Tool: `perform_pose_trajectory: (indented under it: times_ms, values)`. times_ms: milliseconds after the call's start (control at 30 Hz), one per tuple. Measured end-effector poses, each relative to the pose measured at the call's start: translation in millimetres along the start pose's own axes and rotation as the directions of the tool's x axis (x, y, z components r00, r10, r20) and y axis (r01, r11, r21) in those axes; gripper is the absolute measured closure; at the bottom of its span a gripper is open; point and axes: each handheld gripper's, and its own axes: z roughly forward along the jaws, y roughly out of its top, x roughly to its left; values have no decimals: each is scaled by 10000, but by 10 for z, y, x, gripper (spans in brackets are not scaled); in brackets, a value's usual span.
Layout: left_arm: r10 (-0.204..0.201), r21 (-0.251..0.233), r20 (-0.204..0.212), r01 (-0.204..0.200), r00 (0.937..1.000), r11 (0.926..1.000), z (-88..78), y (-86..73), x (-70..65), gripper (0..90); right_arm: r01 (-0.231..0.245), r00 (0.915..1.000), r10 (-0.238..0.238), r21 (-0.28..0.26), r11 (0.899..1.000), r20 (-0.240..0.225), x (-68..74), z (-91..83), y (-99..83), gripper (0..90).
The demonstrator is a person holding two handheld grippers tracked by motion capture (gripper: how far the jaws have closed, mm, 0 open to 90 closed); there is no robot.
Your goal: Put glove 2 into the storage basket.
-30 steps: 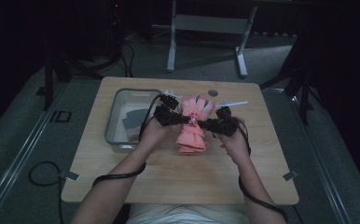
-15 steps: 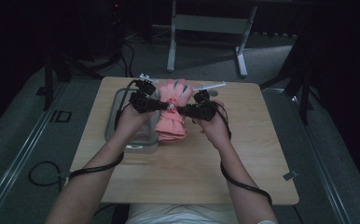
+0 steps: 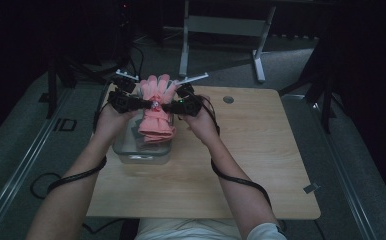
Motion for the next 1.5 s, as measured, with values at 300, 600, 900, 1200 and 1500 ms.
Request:
perform_pose_trajectory:
  times_ms: [300, 600, 900, 1200, 1500]
  values:
    - [-627, 250, -237, 633, 9978, 9977, 161, -157, 342, 802, -167, 9998, 169, 573, 9982, -42, -28, 463, 48, 696]
    - [-1204, 1037, -156, 1214, 9926, 9872, 374, -383, 475, 800, -413, 9988, 447, 1477, 9882, -198, -54, 757, -137, 696]
    - [-2065, 1321, -4, 2047, 9784, 9699, 512, -591, 620, 785, -529, 9974, 620, 2080, 9767, -374, -110, 968, -258, 662]
    - [-2468, 1278, -25, 2451, 9691, 9610, 492, -750, 651, 636, -494, 9981, 560, 2183, 9746, -241, -142, 1045, -284, 546]
    - [-1838, 958, -1175, 1953, 9759, 9760, 417, -732, 544, 443, -411, 9990, 436, 1991, 9791, -85, -120, 995, -264, 526]
